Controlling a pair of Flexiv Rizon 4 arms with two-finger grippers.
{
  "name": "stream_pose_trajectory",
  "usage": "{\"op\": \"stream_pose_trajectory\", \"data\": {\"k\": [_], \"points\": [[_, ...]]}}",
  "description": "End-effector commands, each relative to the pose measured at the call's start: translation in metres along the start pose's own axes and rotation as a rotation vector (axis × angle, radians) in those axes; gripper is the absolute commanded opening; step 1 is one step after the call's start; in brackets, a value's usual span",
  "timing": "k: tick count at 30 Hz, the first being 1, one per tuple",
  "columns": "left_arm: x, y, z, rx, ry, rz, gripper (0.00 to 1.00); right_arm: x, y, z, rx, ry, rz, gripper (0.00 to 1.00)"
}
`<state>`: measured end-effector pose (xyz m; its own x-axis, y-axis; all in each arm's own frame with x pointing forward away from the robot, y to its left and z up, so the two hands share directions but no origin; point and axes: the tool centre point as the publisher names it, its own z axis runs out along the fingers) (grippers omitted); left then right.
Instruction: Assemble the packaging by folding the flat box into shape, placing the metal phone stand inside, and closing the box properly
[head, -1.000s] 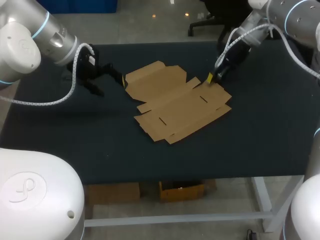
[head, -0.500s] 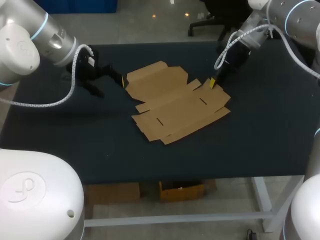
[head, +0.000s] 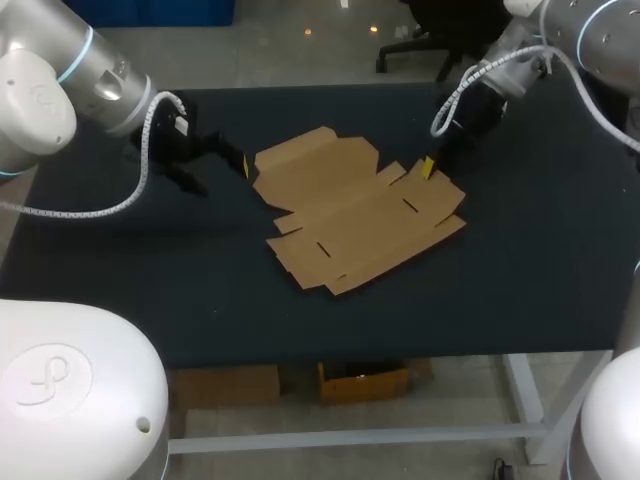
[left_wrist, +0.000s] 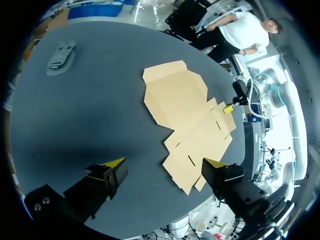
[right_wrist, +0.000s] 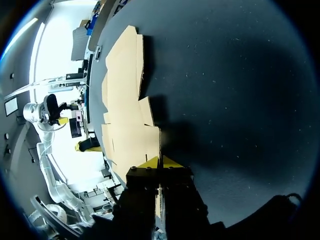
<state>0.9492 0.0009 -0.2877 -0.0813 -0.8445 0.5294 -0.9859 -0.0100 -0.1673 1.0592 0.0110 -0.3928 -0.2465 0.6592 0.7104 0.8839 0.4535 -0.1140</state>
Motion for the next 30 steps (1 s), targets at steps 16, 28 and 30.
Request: {"op": "stream_pose_trajectory", "data": {"k": [16,28,30], "points": [[0.002,0.004,-0.002,0.002,-0.006,0.001,1.00,0.011,-0.019,0.008,-0.294,-0.030,0.062,0.00],[0.002,0.005,-0.001,-0.001,-0.008,0.003,1.00,0.008,-0.029,0.013,-0.387,-0.010,0.107,0.00],[0.002,0.006,-0.001,0.000,-0.008,0.003,1.00,0.008,-0.030,0.014,-0.394,-0.008,0.112,0.00]]}}
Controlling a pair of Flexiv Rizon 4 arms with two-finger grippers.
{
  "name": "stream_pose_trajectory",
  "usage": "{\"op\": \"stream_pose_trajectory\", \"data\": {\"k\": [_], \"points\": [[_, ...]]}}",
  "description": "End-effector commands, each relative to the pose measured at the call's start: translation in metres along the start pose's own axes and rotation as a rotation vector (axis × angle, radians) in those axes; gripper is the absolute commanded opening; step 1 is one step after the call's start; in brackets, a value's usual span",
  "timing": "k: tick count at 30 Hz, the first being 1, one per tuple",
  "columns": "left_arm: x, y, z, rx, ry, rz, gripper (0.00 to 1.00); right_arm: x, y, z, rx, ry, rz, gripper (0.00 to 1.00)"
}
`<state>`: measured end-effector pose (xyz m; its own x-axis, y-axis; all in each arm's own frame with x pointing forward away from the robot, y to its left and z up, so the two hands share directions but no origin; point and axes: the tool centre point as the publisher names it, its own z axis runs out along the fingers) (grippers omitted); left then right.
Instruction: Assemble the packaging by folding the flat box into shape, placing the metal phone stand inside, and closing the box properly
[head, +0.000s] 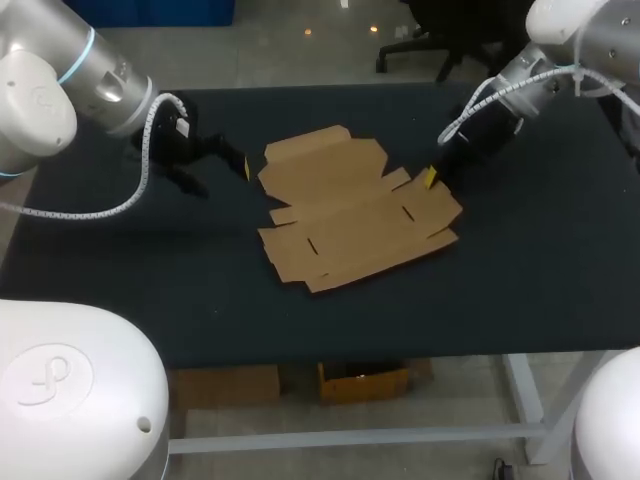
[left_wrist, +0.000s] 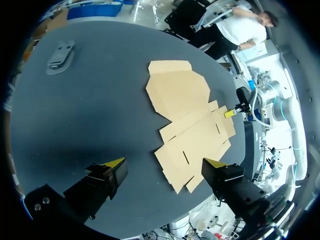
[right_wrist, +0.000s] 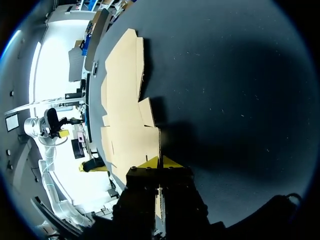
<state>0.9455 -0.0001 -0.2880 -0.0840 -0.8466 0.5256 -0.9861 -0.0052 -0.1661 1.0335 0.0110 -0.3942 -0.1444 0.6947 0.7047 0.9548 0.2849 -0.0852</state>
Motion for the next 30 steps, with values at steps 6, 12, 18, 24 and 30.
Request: {"op": "stream_pose_trajectory", "data": {"k": [6,12,18,24,30], "points": [[0.0001,0.0025,-0.0012,0.005,-0.003,-0.001,1.00,0.0029,-0.0121,0.0018,-0.283,0.007,0.011,0.00],[-0.0001,0.0027,-0.0015,0.008,-0.009,-0.003,1.00,0.0053,-0.0140,0.0032,-0.303,0.019,0.012,0.00],[-0.0008,0.0025,-0.0001,0.002,-0.012,-0.006,1.00,0.0040,-0.0146,0.0063,-0.273,0.039,0.036,0.00],[-0.0014,0.0010,0.0020,-0.017,-0.018,-0.010,1.00,0.0040,-0.0146,0.0063,-0.273,0.039,0.036,0.00],[-0.0014,0.0010,0.0020,-0.017,-0.018,-0.010,1.00,0.0040,-0.0146,0.0063,-0.273,0.039,0.036,0.00]]}}
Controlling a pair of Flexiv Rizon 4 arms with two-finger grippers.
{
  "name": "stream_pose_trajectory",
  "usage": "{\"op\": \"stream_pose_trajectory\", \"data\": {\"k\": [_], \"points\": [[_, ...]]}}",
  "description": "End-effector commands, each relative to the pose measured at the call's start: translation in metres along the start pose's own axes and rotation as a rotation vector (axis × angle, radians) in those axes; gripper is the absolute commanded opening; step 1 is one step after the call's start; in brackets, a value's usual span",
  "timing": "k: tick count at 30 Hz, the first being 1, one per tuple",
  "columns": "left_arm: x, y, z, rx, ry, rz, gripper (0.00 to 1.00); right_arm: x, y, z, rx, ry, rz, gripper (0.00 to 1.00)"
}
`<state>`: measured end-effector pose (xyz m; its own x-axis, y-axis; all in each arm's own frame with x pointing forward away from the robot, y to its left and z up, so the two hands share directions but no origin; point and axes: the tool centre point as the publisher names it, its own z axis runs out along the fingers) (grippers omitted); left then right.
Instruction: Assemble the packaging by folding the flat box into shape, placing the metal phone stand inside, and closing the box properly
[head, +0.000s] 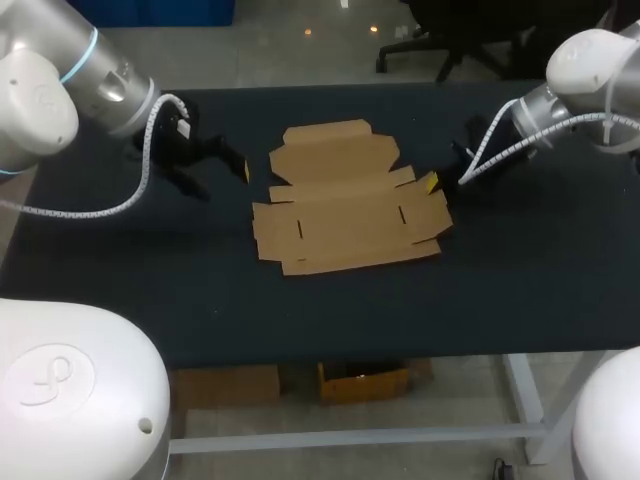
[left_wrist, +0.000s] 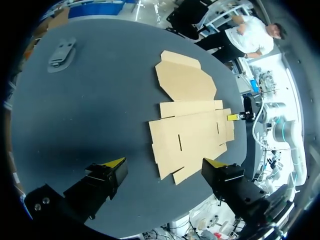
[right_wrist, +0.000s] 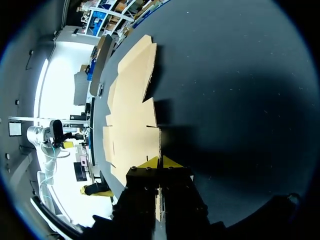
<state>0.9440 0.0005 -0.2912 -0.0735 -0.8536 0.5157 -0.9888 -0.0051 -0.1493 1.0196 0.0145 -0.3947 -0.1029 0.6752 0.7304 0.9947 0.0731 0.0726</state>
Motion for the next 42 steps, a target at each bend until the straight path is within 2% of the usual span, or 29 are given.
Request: {"op": "stream_pose_trajectory", "data": {"k": [1,7,11,18,27,28,29,33,36,42], "points": [[0.001,-0.001,0.000,-0.003,-0.005,-0.001,1.00,0.000,-0.002,-0.001,-0.008,0.002,-0.001,0.00],[0.001,-0.001,0.000,-0.003,-0.005,-0.001,1.00,0.000,-0.002,-0.001,-0.008,0.002,-0.001,0.00],[-0.002,-0.003,0.002,-0.010,0.001,-0.017,1.00,0.003,0.000,0.006,0.046,0.044,-0.006,0.00],[-0.005,0.000,0.004,-0.013,-0.005,-0.036,1.00,-0.003,-0.007,0.012,0.071,0.071,0.035,0.00],[-0.005,0.003,0.008,-0.013,-0.012,-0.038,1.00,-0.003,-0.026,0.012,0.055,0.029,0.084,0.00],[-0.005,0.002,0.009,-0.013,-0.012,-0.037,1.00,-0.003,-0.028,0.012,0.051,0.015,0.088,0.05],[-0.005,0.002,0.009,-0.014,-0.013,-0.037,1.00,-0.003,-0.029,0.012,0.051,0.013,0.089,0.21],[-0.004,0.002,0.010,-0.015,-0.014,-0.033,1.00,-0.004,-0.028,0.008,0.051,0.004,0.087,0.29],[-0.004,0.001,0.011,-0.015,-0.016,-0.031,1.00,-0.004,-0.026,0.006,0.058,-0.003,0.081,0.33],[-0.007,-0.001,0.012,-0.016,-0.021,-0.040,1.00,-0.007,-0.019,0.003,0.095,0.008,0.066,0.29]]}}
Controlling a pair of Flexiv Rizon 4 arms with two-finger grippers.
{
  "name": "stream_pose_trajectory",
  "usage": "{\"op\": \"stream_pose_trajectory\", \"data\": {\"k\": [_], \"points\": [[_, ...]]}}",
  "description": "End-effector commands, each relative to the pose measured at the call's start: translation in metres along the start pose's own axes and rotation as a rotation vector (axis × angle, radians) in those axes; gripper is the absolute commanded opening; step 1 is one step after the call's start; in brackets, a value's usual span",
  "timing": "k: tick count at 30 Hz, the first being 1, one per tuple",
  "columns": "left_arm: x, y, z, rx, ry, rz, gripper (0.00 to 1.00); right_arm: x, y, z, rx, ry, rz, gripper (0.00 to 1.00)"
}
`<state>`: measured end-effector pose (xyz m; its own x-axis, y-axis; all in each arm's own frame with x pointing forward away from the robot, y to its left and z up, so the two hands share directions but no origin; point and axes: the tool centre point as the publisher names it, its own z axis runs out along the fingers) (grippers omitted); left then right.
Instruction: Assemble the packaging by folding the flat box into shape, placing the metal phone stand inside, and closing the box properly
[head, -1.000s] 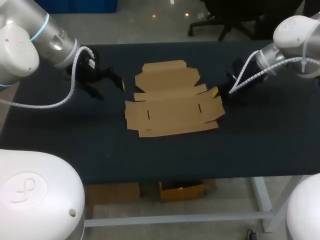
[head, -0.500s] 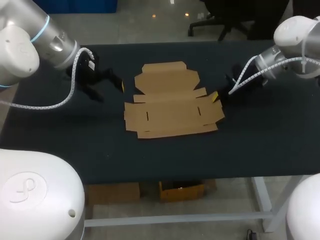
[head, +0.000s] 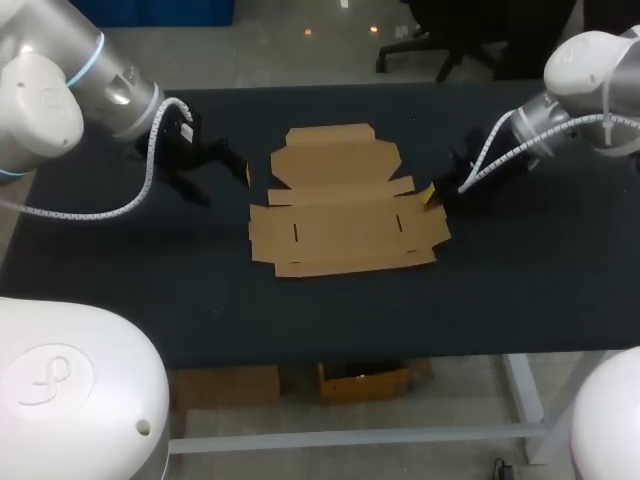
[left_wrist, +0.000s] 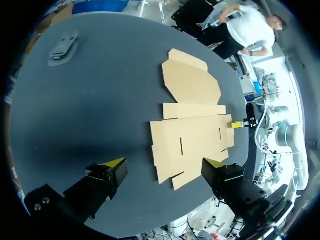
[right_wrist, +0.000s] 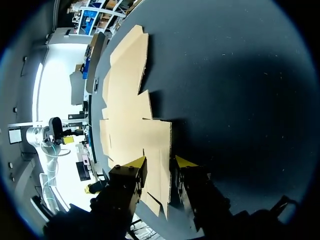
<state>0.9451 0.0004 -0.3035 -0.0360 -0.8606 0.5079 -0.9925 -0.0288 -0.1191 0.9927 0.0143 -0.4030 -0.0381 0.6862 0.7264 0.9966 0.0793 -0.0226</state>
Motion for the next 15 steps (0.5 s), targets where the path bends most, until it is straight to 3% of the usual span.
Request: {"op": "stream_pose_trajectory", "data": {"k": [1,15], "points": [[-0.001,-0.001,0.002,-0.002,-0.007,-0.006,1.00,-0.003,0.009,-0.004,0.028,0.013,0.000,0.28],[-0.005,-0.004,0.006,-0.005,-0.012,-0.024,1.00,-0.016,0.035,0.009,0.120,0.042,0.000,0.21]]}}
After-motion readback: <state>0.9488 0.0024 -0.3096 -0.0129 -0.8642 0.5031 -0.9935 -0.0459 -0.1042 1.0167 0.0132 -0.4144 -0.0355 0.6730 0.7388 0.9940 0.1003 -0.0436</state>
